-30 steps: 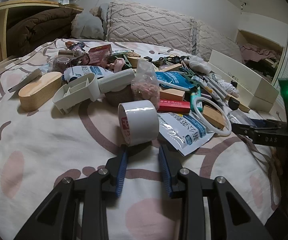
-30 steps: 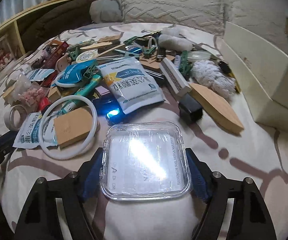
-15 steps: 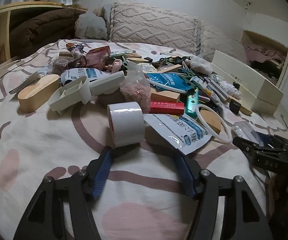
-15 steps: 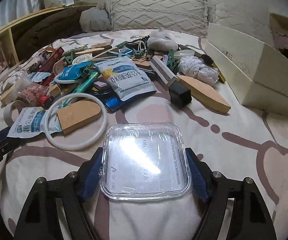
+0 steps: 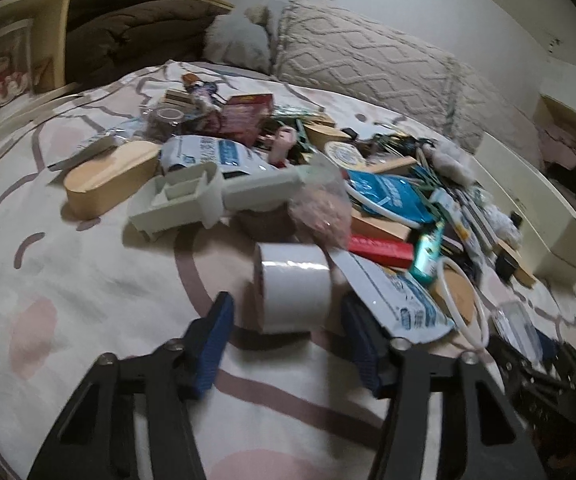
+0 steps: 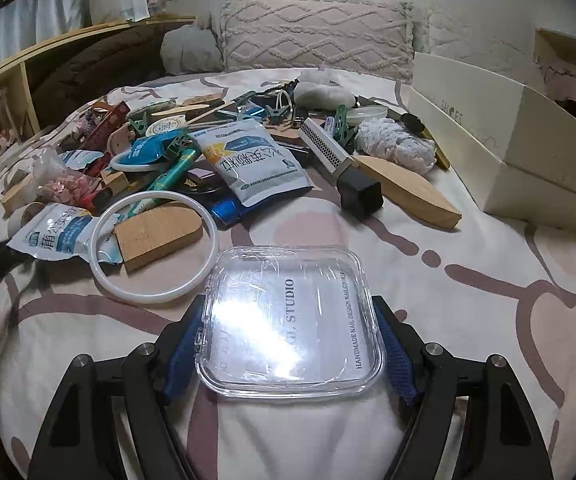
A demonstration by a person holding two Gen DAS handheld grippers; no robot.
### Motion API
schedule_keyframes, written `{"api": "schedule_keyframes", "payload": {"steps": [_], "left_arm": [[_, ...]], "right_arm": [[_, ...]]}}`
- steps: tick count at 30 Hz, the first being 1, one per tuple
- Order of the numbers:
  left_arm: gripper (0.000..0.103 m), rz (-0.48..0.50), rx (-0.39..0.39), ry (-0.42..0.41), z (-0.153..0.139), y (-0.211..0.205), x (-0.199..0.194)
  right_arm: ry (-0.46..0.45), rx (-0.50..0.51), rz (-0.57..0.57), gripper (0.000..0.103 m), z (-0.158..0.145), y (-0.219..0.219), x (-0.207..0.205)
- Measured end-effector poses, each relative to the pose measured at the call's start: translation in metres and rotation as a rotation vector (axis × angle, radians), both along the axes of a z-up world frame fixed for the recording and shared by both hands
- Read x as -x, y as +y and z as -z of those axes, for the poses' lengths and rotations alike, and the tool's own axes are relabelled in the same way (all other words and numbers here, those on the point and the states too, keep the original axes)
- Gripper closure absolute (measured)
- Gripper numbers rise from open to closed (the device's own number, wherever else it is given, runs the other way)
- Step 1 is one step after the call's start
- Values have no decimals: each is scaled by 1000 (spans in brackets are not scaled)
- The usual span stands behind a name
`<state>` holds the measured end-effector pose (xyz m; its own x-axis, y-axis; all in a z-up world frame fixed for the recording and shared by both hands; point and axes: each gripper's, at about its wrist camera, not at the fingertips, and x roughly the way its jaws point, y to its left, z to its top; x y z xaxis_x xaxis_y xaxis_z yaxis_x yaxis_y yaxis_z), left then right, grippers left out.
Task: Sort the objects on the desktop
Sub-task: 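Lift the clear case with the right gripper while left holds the tape roll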
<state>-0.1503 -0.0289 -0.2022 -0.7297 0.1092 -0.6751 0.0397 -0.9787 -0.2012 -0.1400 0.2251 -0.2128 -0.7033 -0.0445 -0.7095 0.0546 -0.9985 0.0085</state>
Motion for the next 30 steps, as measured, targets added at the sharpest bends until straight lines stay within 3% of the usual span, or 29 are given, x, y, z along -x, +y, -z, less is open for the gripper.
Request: {"api": "schedule_keyframes", "payload": {"steps": [5,19,30], "left_arm": [[75,-18,30,3,3,-1,-1],[75,1,115,7,4,3,-24],[75,5,108,11,0,3,-37]], "right_arm": [[9,-16,4,25,0,-2,-1],[5,-6,-1,25,1,-1,0],[-13,-25,-6,25,1,-3,1]]}}
